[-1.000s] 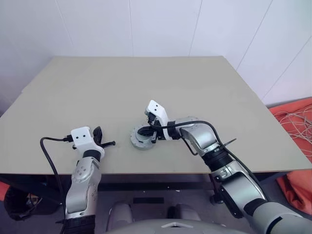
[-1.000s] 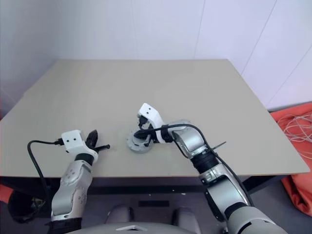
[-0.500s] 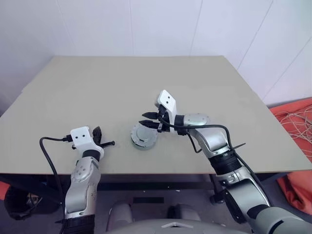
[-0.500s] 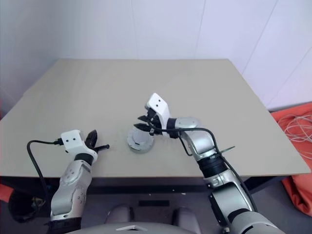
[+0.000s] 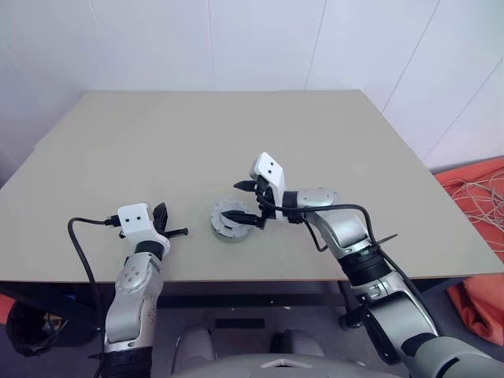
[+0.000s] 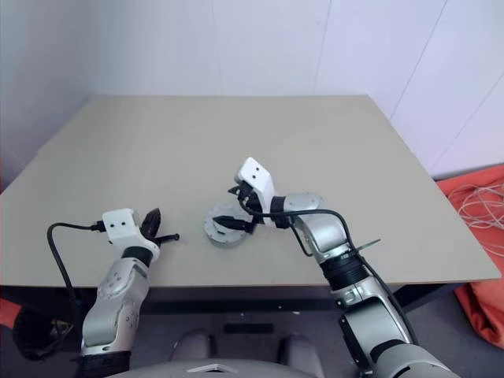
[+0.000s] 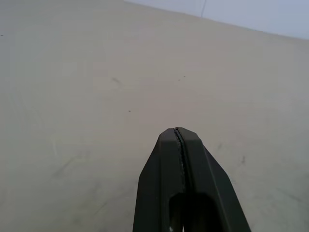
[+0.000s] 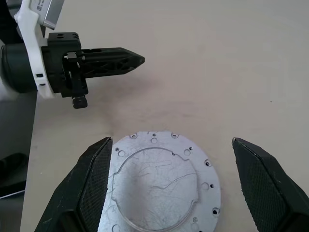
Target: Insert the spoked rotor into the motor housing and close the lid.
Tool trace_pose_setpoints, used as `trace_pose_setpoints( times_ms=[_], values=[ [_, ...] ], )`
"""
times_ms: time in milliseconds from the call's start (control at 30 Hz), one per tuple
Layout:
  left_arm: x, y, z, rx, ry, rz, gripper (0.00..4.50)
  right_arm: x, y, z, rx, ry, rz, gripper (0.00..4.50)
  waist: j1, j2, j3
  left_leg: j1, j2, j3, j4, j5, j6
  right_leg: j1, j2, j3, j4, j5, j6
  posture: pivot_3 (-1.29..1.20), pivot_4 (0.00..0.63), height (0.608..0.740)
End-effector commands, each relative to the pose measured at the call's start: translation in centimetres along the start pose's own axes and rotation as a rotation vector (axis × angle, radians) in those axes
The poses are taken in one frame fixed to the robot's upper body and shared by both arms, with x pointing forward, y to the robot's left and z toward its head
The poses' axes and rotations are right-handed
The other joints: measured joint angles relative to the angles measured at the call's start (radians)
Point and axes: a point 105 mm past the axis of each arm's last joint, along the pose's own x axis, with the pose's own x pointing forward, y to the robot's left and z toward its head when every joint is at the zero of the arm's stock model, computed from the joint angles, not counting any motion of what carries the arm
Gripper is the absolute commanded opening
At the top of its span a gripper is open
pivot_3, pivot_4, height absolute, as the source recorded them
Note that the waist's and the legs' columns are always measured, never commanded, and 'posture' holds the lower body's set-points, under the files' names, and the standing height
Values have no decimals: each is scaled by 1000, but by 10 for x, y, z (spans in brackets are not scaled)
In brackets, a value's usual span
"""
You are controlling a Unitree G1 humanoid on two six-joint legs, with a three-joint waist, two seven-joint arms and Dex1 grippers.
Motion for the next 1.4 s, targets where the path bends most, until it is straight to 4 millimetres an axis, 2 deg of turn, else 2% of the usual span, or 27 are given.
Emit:
trace_pose_setpoints(
  times_ms=[33,300,567,967,1067,1167,1400],
  values=[
    [-5,-12,17,54,-63,-94,0,1,-1,4,-18,-16,6,4471,0,0,0,0,0,0,0,0,0,0,0,0,0,0,0,0,0,740],
    [-18,-22,11,94,-21,-238,0,8,-2,-5,-1,2,8,4471,-1,0,0,0,0,0,0,0,0,0,0,0,0,0,1,0,0,740],
    [-38,-48,4,66,42,-434,0,8,-1,-20,19,33,14,4471,-1,1,0,0,0,0,-1,0,0,-1,0,0,0,0,1,0,0,740],
    [-44,-47,3,61,80,-491,0,2,-5,-33,34,61,-23,4471,-1,1,0,1,0,0,-1,0,0,0,0,1,0,-1,2,0,0,740],
    [-46,-49,3,57,88,-519,0,5,-5,-32,33,57,-27,3952,-1,1,0,1,0,0,-1,0,0,0,0,1,0,-1,2,0,0,740],
    [-47,-49,3,57,93,-522,0,7,-5,-31,30,53,-32,3114,-1,1,0,1,0,0,-1,0,0,0,0,1,0,-1,2,0,0,740],
    [-49,-49,3,49,109,-536,0,9,-6,-29,21,50,-37,3112,-2,1,0,2,0,0,-1,0,0,0,0,1,1,-1,2,0,0,740]
  ],
)
